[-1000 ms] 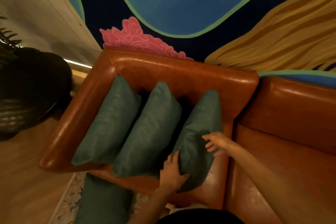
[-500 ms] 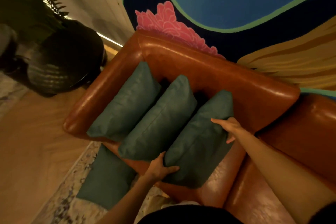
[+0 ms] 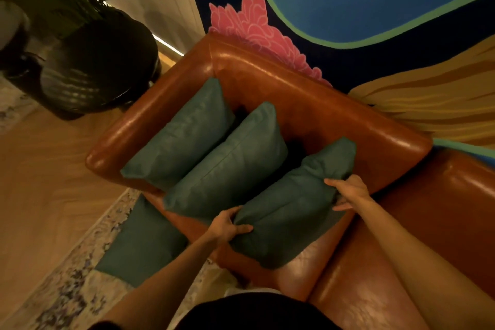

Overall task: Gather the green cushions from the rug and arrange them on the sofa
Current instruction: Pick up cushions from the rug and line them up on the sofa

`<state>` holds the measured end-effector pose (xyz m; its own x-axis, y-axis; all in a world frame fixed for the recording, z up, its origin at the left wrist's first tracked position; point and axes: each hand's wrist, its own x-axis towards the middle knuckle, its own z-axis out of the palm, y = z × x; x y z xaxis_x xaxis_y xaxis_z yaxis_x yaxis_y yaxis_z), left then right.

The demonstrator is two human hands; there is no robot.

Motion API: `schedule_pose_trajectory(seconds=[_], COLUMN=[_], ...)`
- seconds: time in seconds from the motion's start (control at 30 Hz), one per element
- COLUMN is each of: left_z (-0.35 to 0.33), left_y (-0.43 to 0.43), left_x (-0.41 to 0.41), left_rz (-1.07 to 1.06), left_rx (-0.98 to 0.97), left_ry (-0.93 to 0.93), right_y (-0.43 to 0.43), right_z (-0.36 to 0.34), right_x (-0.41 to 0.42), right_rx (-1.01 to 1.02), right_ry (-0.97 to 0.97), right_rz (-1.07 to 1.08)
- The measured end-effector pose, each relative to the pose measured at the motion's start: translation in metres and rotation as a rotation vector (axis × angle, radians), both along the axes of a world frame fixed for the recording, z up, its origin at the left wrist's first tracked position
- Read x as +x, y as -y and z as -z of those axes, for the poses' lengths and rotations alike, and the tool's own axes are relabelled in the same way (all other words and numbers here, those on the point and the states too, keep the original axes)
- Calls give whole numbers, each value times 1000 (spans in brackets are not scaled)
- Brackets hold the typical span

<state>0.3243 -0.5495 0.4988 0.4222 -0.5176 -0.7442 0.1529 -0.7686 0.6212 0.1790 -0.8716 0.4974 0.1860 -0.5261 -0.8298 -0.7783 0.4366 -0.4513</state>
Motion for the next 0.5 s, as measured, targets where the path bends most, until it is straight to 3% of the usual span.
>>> schedule_pose_trajectory(seconds=[0.1, 0.17, 0.37, 0.5], left_z=[-3, -5, -8, -11], left_y=[7, 10, -20, -42], left_x=[-7, -9, -9, -11], left_rz=[-108, -128, 88, 40], left_rx=[111, 125, 152, 137], left_ry=[271, 358, 385, 340], right_y=[-10, -18, -45, -57], right_z=[-3, 1, 40, 48], right_x=[-2, 1, -16, -26], right_rx=[-11, -18, -209, -222], right_ry=[85, 120, 13, -2], right_rz=[52, 19, -181, -160])
